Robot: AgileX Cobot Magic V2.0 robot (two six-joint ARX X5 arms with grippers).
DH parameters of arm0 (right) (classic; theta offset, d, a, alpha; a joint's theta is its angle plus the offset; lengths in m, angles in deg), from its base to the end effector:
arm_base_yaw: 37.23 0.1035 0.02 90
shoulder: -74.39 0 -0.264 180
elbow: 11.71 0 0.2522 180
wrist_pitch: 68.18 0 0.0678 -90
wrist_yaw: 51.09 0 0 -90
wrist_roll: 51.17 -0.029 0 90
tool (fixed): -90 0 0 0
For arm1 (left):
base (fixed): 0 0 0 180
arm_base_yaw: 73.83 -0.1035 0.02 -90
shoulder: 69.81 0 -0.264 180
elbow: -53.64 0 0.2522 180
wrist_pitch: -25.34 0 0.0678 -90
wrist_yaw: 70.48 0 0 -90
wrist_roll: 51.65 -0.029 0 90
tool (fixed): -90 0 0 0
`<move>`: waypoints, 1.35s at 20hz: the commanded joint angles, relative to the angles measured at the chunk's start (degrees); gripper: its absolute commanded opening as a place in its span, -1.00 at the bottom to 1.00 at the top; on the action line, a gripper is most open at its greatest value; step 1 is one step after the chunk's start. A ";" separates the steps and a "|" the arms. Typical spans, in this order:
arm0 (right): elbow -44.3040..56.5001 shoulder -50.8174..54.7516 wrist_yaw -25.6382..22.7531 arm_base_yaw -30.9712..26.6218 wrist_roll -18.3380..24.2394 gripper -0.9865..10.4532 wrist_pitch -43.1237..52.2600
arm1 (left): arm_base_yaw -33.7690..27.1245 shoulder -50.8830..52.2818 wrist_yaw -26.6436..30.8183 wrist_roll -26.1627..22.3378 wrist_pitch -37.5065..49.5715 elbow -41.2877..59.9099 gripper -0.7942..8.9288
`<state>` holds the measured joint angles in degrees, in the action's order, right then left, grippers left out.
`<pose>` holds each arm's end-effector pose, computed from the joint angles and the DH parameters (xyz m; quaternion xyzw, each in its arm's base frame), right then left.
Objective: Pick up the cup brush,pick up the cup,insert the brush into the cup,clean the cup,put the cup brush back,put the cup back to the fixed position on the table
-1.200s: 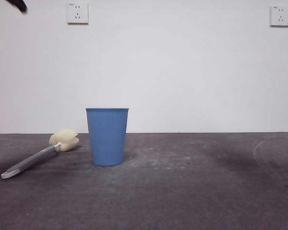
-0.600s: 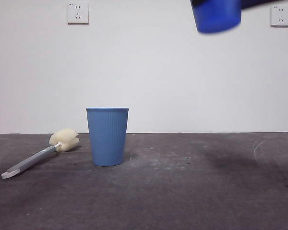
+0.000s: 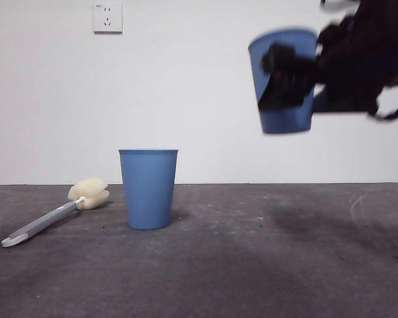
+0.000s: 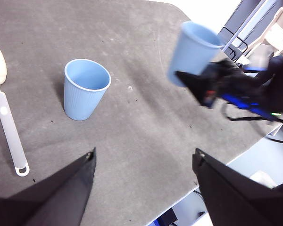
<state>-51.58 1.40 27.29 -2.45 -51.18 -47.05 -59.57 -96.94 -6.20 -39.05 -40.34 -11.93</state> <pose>0.2071 0.1367 0.1982 -0.0411 0.0960 0.1996 0.9743 0.0610 -0.0285 0.3377 -0.1236 0.2693 -0.3045 0.9052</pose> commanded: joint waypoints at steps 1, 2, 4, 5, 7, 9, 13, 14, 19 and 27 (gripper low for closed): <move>0.42 -8.70 2.56 -2.14 -0.28 -0.85 7.45 | -0.07 0.15 -0.20 -0.92 0.09 0.04 -0.13; 0.13 -12.72 3.91 -2.93 -0.55 -0.85 10.51 | -0.07 0.13 -0.17 -0.90 0.11 0.04 -0.13; -1.29 -18.88 5.40 -3.43 -0.59 -0.85 14.45 | -0.07 0.13 0.24 -0.92 0.13 0.04 -0.13; -2.71 -21.59 5.86 -3.43 -0.35 -0.85 15.21 | -0.07 0.13 0.24 -0.92 0.13 0.04 -0.13; -5.73 -25.31 6.80 -3.41 0.33 -0.85 15.17 | -0.07 0.13 0.24 -0.90 0.07 0.04 -0.13; -8.61 -28.55 7.15 -3.41 0.59 -0.85 15.15 | -0.07 0.13 0.24 -0.90 -0.09 0.04 -0.13; -11.34 -32.54 7.17 -4.74 0.70 -0.85 14.32 | -0.07 0.13 0.24 -1.11 -1.40 0.04 -0.13; -11.37 -33.14 7.26 -5.27 0.68 -0.85 14.38 | -0.07 0.13 0.24 -1.18 -1.42 0.04 -0.13; -11.34 -34.75 9.88 -6.84 0.70 -0.85 11.19 | -0.07 0.13 0.31 -1.29 -1.36 0.04 -0.13; -11.30 -34.75 12.76 -6.62 0.70 -0.80 -0.15 | -0.07 0.02 0.46 -1.66 -1.36 0.04 -0.13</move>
<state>-64.36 -31.52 39.01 -9.44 -49.80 -42.96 -59.57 -96.94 -5.69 -39.72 -41.92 -11.93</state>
